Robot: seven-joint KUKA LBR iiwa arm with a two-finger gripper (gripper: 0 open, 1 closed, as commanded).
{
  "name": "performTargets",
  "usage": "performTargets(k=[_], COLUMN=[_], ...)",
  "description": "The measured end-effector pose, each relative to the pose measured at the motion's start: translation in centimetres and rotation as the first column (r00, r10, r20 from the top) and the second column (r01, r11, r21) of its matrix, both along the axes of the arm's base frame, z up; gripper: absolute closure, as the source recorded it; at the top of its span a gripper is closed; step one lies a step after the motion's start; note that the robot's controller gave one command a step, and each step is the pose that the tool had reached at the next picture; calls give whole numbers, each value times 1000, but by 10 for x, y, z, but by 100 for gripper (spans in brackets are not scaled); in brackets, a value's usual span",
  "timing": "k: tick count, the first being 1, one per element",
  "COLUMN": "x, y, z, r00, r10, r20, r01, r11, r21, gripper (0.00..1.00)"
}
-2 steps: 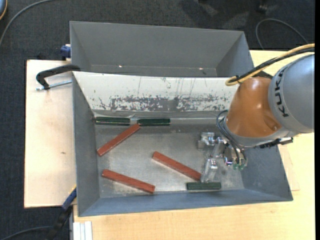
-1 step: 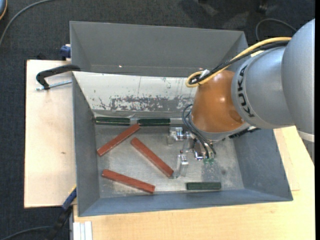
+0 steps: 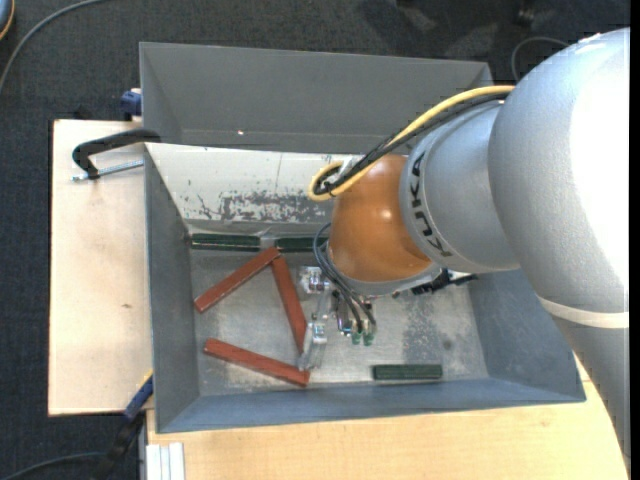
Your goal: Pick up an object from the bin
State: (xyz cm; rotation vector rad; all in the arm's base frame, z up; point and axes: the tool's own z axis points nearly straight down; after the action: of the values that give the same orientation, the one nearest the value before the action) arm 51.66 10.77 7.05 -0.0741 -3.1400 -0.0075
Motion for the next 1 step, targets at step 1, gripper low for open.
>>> performTargets(k=[1], x=[16], y=[-32], z=[1], r00=[992], r10=[-128], r20=[4], r01=[128], r11=[992], r21=[-3], gripper=[0])
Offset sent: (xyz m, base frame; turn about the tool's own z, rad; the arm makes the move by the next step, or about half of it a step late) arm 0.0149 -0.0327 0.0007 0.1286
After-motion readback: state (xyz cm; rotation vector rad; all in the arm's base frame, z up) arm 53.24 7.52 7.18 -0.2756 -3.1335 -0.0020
